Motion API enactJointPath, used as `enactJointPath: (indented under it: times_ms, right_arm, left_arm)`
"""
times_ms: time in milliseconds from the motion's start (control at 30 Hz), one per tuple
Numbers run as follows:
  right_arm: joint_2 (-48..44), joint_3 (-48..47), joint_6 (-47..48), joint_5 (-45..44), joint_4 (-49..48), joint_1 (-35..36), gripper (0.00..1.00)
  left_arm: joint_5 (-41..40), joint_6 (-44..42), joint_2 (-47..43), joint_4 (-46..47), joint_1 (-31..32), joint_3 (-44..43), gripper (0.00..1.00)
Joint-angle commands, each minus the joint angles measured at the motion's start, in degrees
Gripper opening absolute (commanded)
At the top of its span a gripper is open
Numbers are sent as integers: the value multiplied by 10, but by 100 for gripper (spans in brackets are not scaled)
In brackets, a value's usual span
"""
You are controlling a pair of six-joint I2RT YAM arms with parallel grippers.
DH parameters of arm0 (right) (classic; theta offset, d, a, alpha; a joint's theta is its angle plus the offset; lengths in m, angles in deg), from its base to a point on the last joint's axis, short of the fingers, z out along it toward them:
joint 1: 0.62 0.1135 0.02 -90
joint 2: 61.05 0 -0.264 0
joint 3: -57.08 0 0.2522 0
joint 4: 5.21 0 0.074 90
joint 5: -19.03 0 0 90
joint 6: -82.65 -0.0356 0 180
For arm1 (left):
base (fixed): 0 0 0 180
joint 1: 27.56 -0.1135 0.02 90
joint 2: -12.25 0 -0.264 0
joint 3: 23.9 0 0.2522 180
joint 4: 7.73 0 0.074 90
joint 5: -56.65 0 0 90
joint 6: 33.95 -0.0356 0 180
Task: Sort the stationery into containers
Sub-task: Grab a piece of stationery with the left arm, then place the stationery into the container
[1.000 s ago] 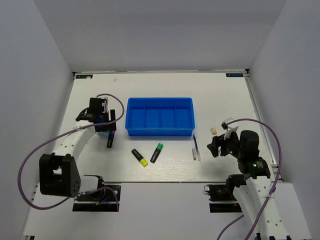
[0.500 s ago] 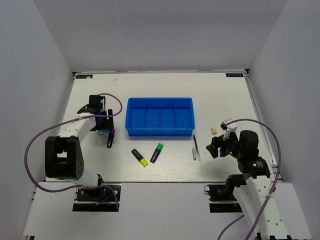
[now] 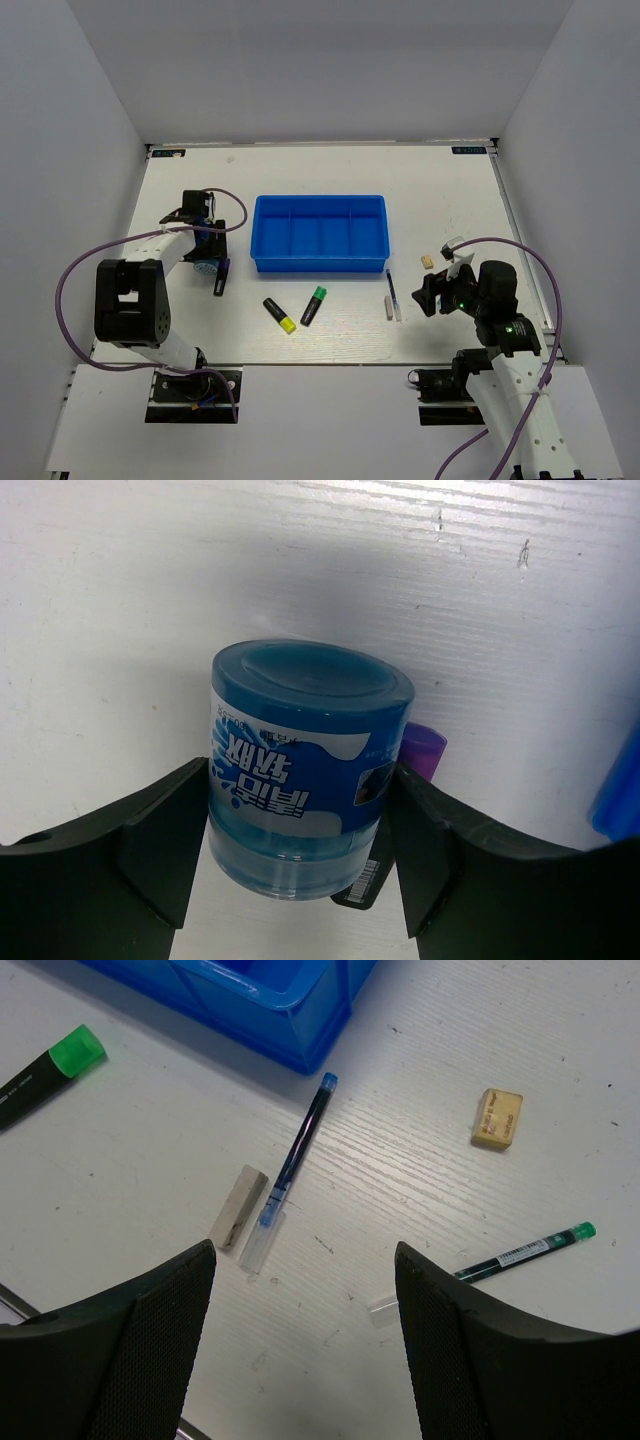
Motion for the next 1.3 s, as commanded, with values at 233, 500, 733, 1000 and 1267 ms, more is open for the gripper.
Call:
enactJointPath:
  times_ms: [233, 500, 733, 1000, 1267]
  right_arm:
    - [1, -25, -2, 14, 2, 1, 75]
    - [-8, -27, -3, 16, 4, 2, 75]
    - [-20, -28, -5, 17, 4, 3, 75]
    - [-22, -27, -6, 13, 4, 3, 61]
    - [-21, -25, -7, 5, 0, 1, 1]
  left_arm:
    - [-14, 13, -4, -4, 0, -11, 36]
    - [-14, 31, -50, -50, -2, -55, 2]
    - [15, 60, -106, -85, 7, -101, 1]
    - [58, 105, -160, -85, 91, -147, 1]
    - [41, 145, -103, -55, 193, -182, 1]
